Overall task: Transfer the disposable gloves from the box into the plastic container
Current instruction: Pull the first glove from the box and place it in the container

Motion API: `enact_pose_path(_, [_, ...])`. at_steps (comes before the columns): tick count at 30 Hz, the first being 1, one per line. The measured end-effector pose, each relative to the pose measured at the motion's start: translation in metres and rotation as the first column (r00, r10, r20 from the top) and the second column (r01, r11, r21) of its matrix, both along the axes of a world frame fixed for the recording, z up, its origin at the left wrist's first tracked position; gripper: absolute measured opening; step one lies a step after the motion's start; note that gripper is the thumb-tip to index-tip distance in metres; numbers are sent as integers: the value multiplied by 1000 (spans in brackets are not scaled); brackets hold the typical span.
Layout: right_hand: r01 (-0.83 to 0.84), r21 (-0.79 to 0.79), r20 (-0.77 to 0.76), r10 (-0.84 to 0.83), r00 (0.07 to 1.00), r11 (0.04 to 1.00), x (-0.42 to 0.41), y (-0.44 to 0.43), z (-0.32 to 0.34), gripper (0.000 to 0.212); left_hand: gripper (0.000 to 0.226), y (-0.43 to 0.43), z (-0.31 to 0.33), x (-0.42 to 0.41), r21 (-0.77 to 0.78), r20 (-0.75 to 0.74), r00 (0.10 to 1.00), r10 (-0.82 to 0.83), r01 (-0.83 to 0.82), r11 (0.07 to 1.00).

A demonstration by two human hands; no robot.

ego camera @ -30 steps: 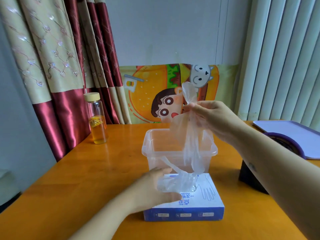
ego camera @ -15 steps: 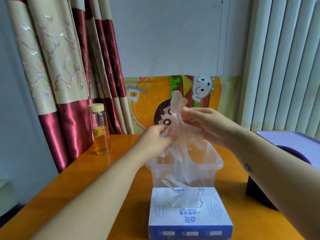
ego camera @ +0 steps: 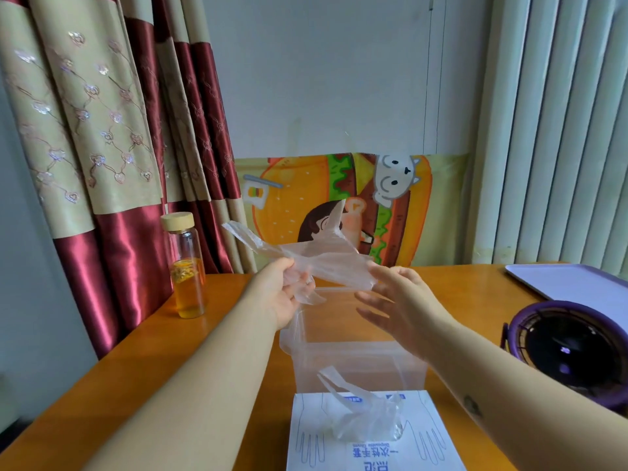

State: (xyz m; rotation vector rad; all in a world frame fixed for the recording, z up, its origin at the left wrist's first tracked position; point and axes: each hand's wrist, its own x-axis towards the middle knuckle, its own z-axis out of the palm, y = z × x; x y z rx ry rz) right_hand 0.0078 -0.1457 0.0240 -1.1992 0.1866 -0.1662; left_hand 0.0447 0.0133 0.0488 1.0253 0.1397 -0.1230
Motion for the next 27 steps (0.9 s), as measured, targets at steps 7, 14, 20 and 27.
enact_pose_path(7, [-9, -98, 31, 12, 999, 995, 30, -3, 12, 22, 19, 3, -4, 7, -4, -15, 1000, -4, 4, 1000])
enact_pose_path(14, [-250, -359, -57, 246, 968, 899, 44, 4, 21, 22, 11, 17, -7, 16, -47, 11, 1000, -3, 4, 999])
enact_pose_path(20, [-61, -671, 106, 178, 978, 739, 55, 24, 47, 45, 33, 55, -15, 32, 106, 86, 996, -27, 18, 994])
enact_pose_path(27, [-151, -659, 160, 333, 929, 737, 70, 40, 65, 53, 40, 134, -33, 34, 516, 73, 967, 243, -245, 821])
